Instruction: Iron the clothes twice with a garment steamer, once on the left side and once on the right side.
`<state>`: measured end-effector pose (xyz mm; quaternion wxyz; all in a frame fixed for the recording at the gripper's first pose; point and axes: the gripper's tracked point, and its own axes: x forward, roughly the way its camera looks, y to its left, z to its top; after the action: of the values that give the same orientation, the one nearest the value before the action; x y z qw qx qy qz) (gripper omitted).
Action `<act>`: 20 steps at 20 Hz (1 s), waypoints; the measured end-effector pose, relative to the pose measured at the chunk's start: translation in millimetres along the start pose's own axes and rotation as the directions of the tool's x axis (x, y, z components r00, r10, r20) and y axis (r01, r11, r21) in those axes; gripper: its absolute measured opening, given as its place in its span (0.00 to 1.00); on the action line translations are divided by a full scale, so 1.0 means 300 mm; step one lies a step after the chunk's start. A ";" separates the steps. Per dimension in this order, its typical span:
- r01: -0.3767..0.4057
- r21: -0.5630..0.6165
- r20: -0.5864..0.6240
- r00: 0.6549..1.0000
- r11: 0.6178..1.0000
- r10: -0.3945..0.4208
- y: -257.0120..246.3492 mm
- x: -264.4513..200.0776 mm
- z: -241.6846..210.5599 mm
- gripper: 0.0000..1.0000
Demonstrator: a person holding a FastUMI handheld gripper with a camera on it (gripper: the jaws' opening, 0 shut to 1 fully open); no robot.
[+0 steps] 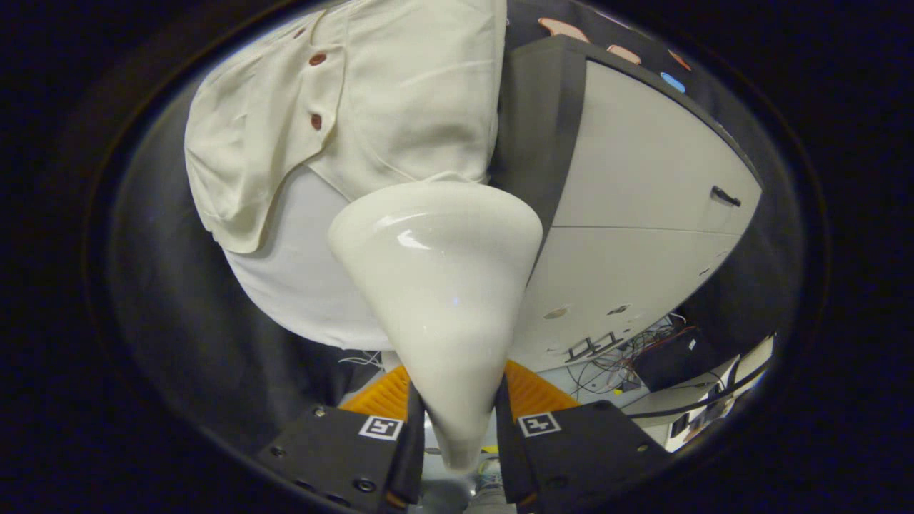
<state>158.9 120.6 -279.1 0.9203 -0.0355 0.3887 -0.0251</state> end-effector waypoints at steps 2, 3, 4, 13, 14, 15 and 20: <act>0.003 0.020 0.015 1.000 1.000 -0.004 -0.012 -0.069 -0.016 0.44; 0.007 0.033 0.028 1.000 0.999 -0.008 -0.016 -0.105 -0.015 0.44; 0.019 0.048 0.039 0.999 0.999 -0.021 -0.027 -0.142 -0.012 0.44; 0.030 0.173 0.242 0.967 0.984 -0.072 -0.117 -0.554 0.088 0.44; 0.024 0.183 0.271 0.960 0.983 -0.074 -0.131 -0.613 0.105 0.44; 0.019 0.189 0.301 0.951 0.982 -0.076 -0.144 -0.672 0.125 0.44; 0.015 0.186 0.424 0.901 0.982 -0.094 -0.199 -0.951 0.209 0.44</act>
<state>3.9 85.1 -26.7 0.9818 0.0313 0.1708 -0.0770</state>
